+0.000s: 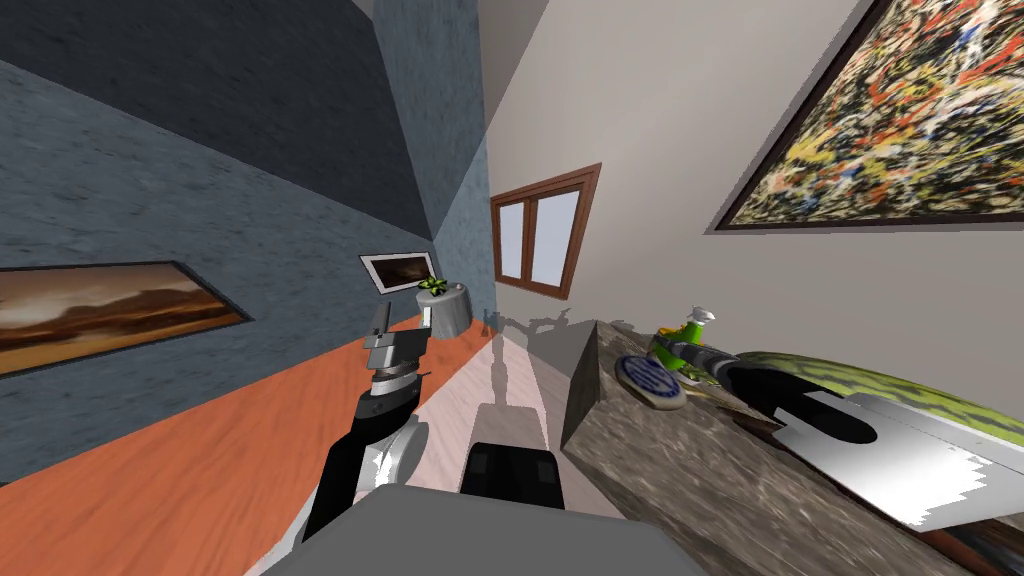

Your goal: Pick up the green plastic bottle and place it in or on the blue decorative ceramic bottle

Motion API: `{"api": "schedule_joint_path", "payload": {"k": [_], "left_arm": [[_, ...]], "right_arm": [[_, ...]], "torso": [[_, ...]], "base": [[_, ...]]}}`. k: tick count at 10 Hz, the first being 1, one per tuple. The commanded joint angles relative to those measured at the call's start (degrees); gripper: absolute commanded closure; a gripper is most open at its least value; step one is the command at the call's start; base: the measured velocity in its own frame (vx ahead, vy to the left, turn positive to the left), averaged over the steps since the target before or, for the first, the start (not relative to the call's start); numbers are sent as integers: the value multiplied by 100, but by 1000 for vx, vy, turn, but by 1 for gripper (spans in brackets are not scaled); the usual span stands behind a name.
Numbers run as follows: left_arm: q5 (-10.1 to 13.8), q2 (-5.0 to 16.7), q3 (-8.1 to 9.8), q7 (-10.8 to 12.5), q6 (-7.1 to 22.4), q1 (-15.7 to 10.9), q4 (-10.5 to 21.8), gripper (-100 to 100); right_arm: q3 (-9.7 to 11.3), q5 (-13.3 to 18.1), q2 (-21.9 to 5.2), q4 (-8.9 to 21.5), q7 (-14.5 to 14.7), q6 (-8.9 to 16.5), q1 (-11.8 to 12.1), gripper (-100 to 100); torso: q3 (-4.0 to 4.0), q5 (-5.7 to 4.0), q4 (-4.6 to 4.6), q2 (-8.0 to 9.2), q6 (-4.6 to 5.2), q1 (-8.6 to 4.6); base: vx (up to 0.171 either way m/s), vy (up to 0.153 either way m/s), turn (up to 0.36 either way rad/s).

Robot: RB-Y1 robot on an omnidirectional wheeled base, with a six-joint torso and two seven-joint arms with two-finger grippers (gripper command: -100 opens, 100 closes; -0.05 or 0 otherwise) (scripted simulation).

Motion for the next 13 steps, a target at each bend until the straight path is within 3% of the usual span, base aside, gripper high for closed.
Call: {"api": "schedule_joint_path", "payload": {"k": [1,4,5,6,9,10,11,13], "left_arm": [[0,0,0,0,0,0,0,0],[0,0,1,0,-1,4,-1,0],[0,0,1,0,-1,3,-1,0],[0,0,0,0,0,1,0,0],[0,0,1,0,-1,3,0,0],[0,0,1,0,-1,4,-1,0],[0,0,0,0,0,1,0,0],[0,0,1,0,0,2,0,0]], "right_arm": [[204,-107,-21,286,-63,-164,-33,-100],[204,-107,-21,695,-63,-164,-33,-100],[511,-380,-273,942,-344,-495,54,-100],[712,-499,-273,1141,-369,-609,54,-100],[712,-555,-273,1718,-369,-640,54,-100],[994,-863,-525,1914,-651,-963,141,-100],[1201,-1001,-525,2102,-675,-1060,141,-100],[1220,-1002,-525,2483,-675,-1115,141,-100]], "torso": [[0,0,0,0,0,0],[-32,-1,-12,-58,10,2],[-38,0,-14,-67,7,3],[-19,0,-9,-30,-2,5],[-20,-1,-6,-39,13,0],[-30,-1,-10,-55,10,-2],[-16,1,-7,-25,1,14],[-10,1,-2,-21,8,3]], "base": [[-103,-10,271],[9,9,-16],[-139,10,338],[-186,6,483],[-41,9,74],[-138,52,276],[-190,50,449],[-59,1,178]]}}
